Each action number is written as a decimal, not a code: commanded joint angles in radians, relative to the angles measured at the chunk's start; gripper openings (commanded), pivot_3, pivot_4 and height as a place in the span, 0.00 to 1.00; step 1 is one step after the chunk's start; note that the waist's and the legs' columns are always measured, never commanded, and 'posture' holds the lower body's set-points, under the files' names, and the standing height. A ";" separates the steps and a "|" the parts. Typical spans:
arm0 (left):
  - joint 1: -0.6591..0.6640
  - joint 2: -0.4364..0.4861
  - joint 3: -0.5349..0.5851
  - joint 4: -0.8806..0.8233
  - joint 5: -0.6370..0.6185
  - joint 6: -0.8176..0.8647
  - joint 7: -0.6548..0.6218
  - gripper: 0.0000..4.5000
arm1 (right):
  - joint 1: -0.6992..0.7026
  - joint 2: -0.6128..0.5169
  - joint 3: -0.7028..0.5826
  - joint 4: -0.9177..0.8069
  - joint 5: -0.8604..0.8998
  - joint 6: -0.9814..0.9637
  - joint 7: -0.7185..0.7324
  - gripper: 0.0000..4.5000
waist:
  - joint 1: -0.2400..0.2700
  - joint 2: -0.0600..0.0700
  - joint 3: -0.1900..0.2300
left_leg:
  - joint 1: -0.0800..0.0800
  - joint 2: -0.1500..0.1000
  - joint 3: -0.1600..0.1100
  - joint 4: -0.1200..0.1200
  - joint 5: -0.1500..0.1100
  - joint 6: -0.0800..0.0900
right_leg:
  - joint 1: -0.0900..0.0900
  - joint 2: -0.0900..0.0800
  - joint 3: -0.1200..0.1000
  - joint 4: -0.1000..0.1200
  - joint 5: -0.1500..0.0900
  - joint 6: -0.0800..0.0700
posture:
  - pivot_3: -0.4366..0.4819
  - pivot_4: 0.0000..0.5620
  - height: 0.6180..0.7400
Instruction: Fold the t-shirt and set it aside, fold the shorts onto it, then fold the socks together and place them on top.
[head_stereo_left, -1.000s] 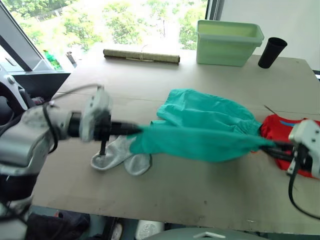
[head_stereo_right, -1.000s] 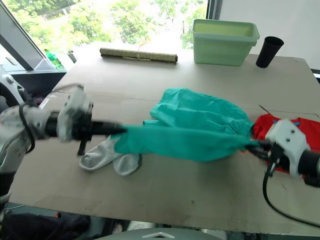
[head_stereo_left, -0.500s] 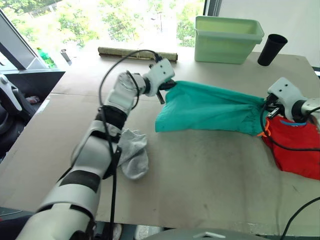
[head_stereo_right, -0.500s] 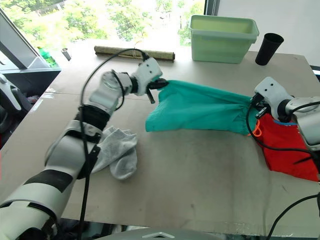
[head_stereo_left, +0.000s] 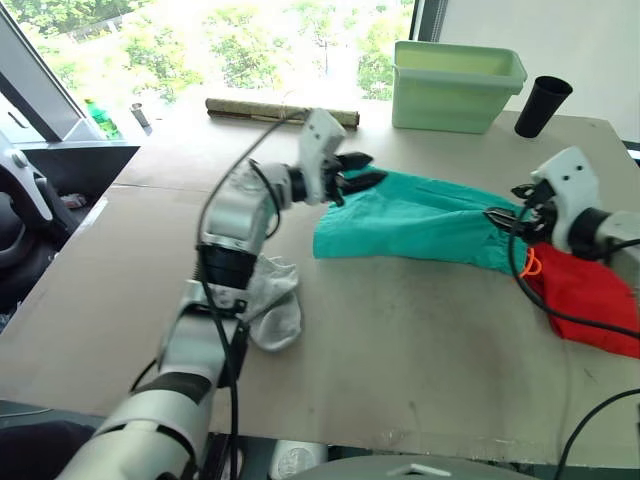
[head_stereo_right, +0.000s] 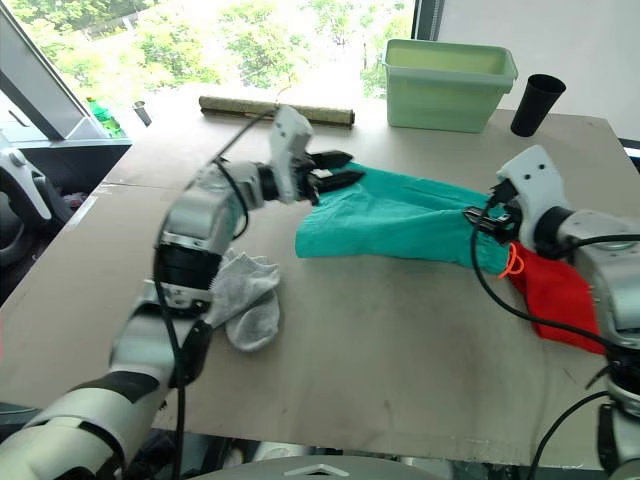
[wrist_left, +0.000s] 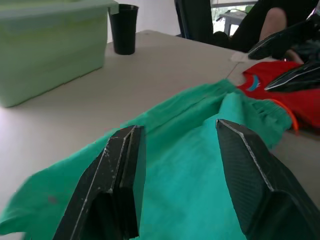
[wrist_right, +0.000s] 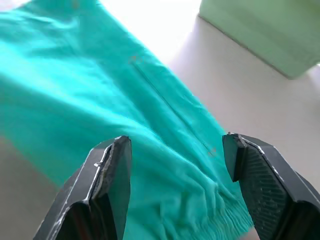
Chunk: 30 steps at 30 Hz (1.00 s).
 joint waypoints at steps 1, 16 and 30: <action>0.013 -0.080 -0.010 0.033 0.052 -0.006 0.164 0.55 | -0.002 0.059 0.043 0.105 -0.110 -0.061 -0.151 0.69 | 0.000 0.000 0.001 | -0.001 0.000 0.001 0.000 0.000 0.000 | -0.001 0.000 0.000 0.001 0.001 -0.001 | 0.48 0.27 1.00; 0.142 -0.035 0.062 -0.051 -0.040 -0.016 0.099 0.60 | 0.125 0.246 -0.296 -0.247 0.045 0.146 -0.242 0.88 | -0.003 0.001 -0.001 | -0.001 0.001 0.002 -0.003 0.000 -0.001 | -0.005 0.001 0.003 0.001 0.001 -0.002 | 0.48 0.27 1.00; 0.312 0.285 0.086 -0.627 -0.446 0.320 -0.266 0.98 | 0.422 0.959 -0.453 -0.698 0.175 0.377 -0.466 1.00 | -0.023 0.007 -0.001 | 0.000 -0.001 0.001 -0.006 -0.002 -0.005 | -0.003 0.001 0.003 -0.001 0.000 -0.003 | 0.48 0.27 1.00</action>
